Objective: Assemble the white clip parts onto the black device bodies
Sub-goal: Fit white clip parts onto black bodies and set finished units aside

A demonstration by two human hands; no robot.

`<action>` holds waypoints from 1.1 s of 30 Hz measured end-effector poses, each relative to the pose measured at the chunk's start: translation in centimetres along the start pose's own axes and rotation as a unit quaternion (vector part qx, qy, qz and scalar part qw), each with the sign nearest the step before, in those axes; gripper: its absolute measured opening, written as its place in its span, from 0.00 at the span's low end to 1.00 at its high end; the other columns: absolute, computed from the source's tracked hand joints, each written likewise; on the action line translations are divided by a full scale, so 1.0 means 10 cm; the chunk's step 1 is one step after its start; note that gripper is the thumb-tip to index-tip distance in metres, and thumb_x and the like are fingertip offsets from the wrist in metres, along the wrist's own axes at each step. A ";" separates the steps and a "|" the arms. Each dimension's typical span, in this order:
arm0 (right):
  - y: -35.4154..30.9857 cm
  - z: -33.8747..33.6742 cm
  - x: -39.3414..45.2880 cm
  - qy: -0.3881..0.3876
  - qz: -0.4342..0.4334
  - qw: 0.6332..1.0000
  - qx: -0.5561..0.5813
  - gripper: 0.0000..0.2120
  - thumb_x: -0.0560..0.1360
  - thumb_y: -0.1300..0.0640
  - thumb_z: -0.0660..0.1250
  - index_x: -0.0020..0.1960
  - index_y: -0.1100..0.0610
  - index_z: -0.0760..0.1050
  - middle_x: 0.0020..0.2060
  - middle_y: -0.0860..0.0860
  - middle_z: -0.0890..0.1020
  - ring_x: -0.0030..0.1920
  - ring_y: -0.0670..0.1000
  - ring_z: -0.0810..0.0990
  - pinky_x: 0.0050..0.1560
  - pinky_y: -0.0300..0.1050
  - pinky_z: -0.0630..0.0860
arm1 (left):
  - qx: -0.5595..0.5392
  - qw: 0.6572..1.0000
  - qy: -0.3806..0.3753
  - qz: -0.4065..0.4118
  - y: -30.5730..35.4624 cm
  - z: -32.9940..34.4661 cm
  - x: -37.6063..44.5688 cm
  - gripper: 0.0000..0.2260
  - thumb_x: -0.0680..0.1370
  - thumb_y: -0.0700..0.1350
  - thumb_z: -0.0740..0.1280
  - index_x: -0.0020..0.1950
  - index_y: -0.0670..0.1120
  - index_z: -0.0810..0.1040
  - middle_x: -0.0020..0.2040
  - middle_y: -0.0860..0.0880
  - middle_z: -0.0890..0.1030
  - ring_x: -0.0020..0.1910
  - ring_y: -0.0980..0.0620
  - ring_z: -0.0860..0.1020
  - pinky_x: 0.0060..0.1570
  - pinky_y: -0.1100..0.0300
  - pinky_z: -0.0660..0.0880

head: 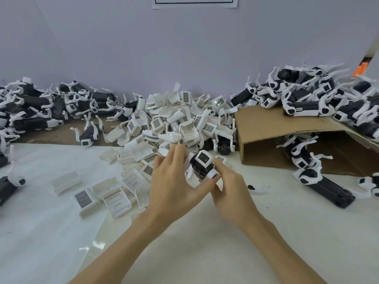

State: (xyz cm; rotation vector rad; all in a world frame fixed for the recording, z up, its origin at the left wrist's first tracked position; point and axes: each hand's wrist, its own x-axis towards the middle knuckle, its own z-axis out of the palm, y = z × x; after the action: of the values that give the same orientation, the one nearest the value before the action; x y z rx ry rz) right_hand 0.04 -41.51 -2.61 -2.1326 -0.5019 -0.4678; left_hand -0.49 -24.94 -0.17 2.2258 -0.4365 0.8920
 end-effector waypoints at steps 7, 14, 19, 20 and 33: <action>0.01 -0.02 0.01 -0.011 0.060 0.993 0.104 0.22 0.81 0.53 0.71 0.69 0.35 0.68 0.58 0.27 0.79 0.61 0.31 0.77 0.55 0.24 0.70 | -0.212 0.955 -0.035 -0.205 -0.04 -0.09 0.08 0.23 0.70 0.71 0.71 0.50 0.55 0.73 0.45 0.58 0.82 0.47 0.57 0.82 0.46 0.66 0.75; 0.00 0.00 -0.03 -0.082 0.087 0.985 0.124 0.15 0.85 0.53 0.65 0.71 0.46 0.70 0.54 0.42 0.82 0.57 0.42 0.82 0.51 0.30 0.73 | -0.398 0.851 -0.127 -0.318 -0.26 -0.16 0.17 0.28 0.80 0.70 0.65 0.58 0.44 0.78 0.45 0.47 0.84 0.44 0.51 0.82 0.55 0.54 0.74; -0.01 -0.01 -0.07 -0.114 0.111 0.981 0.112 0.17 0.86 0.46 0.60 0.74 0.39 0.63 0.66 0.45 0.75 0.61 0.40 0.78 0.56 0.31 0.72 | -0.306 0.887 -0.185 -0.293 -0.36 -0.16 0.22 0.35 0.68 0.80 0.63 0.63 0.57 0.80 0.47 0.55 0.86 0.44 0.55 0.84 0.51 0.59 0.79; -0.04 -0.02 -0.07 -0.126 0.120 0.977 0.124 0.18 0.86 0.43 0.59 0.75 0.37 0.62 0.68 0.43 0.73 0.62 0.39 0.78 0.57 0.30 0.72 | -0.292 0.895 -0.179 -0.286 -0.36 -0.16 0.23 0.34 0.67 0.78 0.66 0.62 0.55 0.79 0.43 0.53 0.85 0.40 0.54 0.84 0.48 0.58 0.79; -0.23 -1.07 0.84 0.083 0.264 0.817 0.505 0.19 0.86 0.50 0.60 0.68 0.64 0.73 0.54 0.60 0.83 0.47 0.55 0.83 0.52 0.40 0.80 | -0.493 0.795 -0.058 -0.349 -0.61 -0.38 0.42 0.34 0.79 0.73 0.57 0.68 0.47 0.75 0.54 0.39 0.86 0.33 0.40 0.82 0.23 0.57 0.70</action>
State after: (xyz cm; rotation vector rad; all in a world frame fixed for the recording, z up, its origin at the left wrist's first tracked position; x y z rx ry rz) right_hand 4.40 -47.55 8.96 -1.0890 0.0063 -0.0163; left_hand 3.95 -18.16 1.87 1.2621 -0.0518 0.0430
